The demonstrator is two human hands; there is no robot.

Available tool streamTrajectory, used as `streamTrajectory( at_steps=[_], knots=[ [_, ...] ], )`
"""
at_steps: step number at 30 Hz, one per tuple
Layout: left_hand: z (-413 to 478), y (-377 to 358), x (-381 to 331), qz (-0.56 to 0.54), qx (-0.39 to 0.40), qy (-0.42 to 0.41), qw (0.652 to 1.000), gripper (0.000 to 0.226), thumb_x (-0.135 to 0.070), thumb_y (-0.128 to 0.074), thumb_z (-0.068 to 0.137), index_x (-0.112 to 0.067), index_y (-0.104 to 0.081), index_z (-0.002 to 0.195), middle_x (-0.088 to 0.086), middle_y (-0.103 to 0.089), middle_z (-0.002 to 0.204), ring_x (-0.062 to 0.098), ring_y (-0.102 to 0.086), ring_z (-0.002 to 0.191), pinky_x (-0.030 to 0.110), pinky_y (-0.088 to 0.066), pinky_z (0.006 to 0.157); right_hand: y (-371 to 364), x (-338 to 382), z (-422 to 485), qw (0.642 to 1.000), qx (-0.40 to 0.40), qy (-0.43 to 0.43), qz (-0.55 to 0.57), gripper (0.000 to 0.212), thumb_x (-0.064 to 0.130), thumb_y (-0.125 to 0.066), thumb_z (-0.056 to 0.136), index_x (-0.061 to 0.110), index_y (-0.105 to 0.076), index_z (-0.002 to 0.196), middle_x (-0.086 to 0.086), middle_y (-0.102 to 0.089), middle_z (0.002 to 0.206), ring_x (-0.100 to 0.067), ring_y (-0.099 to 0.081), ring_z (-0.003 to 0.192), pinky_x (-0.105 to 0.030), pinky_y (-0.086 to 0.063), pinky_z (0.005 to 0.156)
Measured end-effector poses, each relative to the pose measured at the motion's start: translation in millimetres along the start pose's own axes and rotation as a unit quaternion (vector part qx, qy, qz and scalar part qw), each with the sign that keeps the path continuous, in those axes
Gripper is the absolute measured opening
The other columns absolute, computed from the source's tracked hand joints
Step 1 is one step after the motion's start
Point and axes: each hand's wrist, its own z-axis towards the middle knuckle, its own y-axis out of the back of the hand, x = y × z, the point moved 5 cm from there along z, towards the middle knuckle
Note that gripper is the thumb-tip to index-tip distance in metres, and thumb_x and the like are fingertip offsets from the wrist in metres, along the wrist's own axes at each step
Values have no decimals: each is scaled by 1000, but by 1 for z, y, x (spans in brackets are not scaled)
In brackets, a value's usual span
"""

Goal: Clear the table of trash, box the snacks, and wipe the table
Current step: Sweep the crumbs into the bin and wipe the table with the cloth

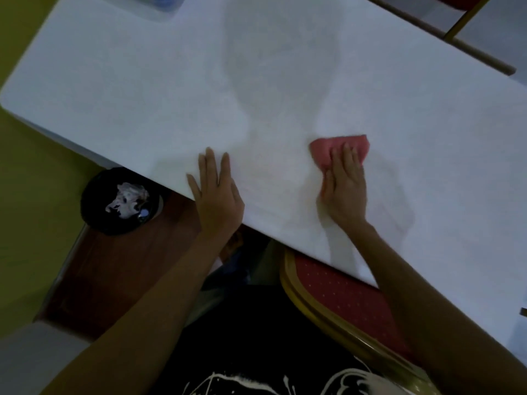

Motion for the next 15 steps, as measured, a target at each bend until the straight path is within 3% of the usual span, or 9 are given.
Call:
streamTrajectory(
  at_steps=[2,4,6,9,12,15],
  knots=[
    [1,0,-1,6,1,0,1000,51,-19,-34,103,-12,-32,154,18,-23,162,34,-18,151,59,-12,120,-9,39,-14,999,10,25,22,43,18,-48,98,0,-59,135,-26,-46,149,-42,-38,142,-58,-35,112],
    [3,0,-2,6,7,7,1000,52,-19,-33,102,-13,-33,154,17,-23,162,34,-19,151,60,-12,120,-18,85,-44,982,89,160,40,38,24,-49,101,8,-64,132,-19,-46,151,-37,-34,145,-57,-29,117],
    [7,0,0,2,21,3,1000,53,-20,-31,101,-16,-33,154,16,-21,163,32,-16,152,61,-10,120,-22,104,-72,954,153,255,23,43,30,-47,103,16,-54,143,-10,-38,158,-29,-24,151,-52,-19,123],
    [19,3,14,-16,30,5,999,53,-21,-32,101,-26,-34,154,13,-16,164,30,-9,153,61,-4,119,-17,77,-48,934,123,335,-20,50,25,-53,98,14,-51,146,-10,-41,157,-28,-32,148,-50,-27,119],
    [35,8,36,-21,31,38,999,52,-21,-35,103,-31,-33,153,11,-13,165,29,-5,154,60,-1,119,-1,23,12,963,49,258,-64,50,21,-51,94,6,-54,142,-20,-48,149,-36,-44,140,-52,-36,113],
    [50,11,44,-21,15,79,997,51,-22,-35,102,-31,-35,153,12,-15,165,30,-7,153,61,-2,119,17,-17,75,997,14,51,-52,51,22,-41,98,1,-48,144,-26,-44,150,-44,-39,141,-57,-37,111]
  ],
)
